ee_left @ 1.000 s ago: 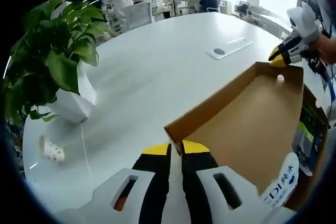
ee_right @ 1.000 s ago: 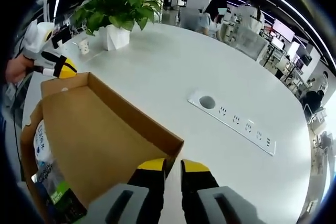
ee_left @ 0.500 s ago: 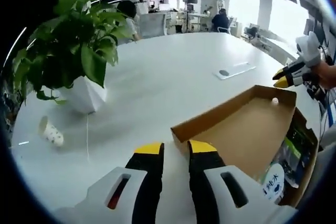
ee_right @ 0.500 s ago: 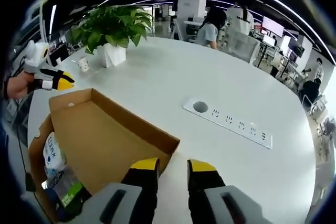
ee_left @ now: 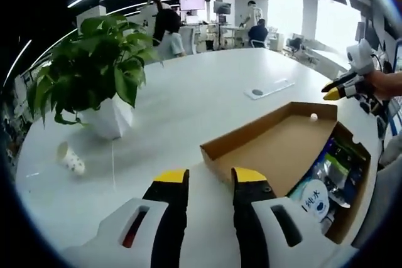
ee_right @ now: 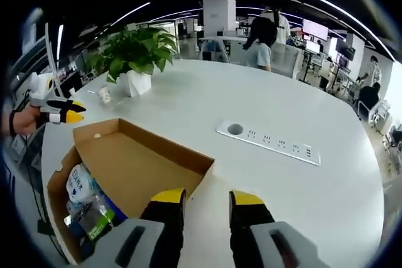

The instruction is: Operate the shoe box by opening the lid, removing the specified soft item, and placing it in the target area until the item is outside and the box remains undamaged.

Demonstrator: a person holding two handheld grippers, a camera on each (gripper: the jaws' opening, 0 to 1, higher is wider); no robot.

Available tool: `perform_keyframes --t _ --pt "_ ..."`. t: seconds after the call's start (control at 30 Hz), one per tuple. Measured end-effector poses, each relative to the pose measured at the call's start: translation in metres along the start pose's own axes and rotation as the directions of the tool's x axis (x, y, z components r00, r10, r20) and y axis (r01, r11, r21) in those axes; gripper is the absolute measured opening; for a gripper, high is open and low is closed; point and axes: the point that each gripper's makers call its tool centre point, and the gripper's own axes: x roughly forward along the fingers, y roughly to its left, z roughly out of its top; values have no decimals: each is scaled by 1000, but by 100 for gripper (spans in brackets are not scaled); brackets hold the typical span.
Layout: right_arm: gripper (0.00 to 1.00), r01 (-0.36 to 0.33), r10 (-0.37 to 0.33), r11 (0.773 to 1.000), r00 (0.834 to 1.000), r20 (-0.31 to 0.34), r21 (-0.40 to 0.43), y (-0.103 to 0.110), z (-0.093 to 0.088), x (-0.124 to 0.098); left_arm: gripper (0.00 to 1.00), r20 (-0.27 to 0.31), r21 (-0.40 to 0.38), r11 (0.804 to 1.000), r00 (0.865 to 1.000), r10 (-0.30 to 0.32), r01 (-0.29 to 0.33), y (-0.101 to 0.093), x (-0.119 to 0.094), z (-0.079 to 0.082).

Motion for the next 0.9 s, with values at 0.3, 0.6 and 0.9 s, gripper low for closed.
perform_keyframes --t 0.3,0.6,0.9 --pt "29 2 -2 1000 1000 25 5 -4 -17 -22 34 29 6 1000 999 -14 14 -15 -27 -5" --pt "33 -2 1 1000 998 56 18 1 -27 -45 37 44 37 999 998 -40 38 -31 -47 -6" --pt "38 -45 44 999 993 110 12 18 -30 -71 42 72 40 997 995 -67 64 -50 -67 -7"
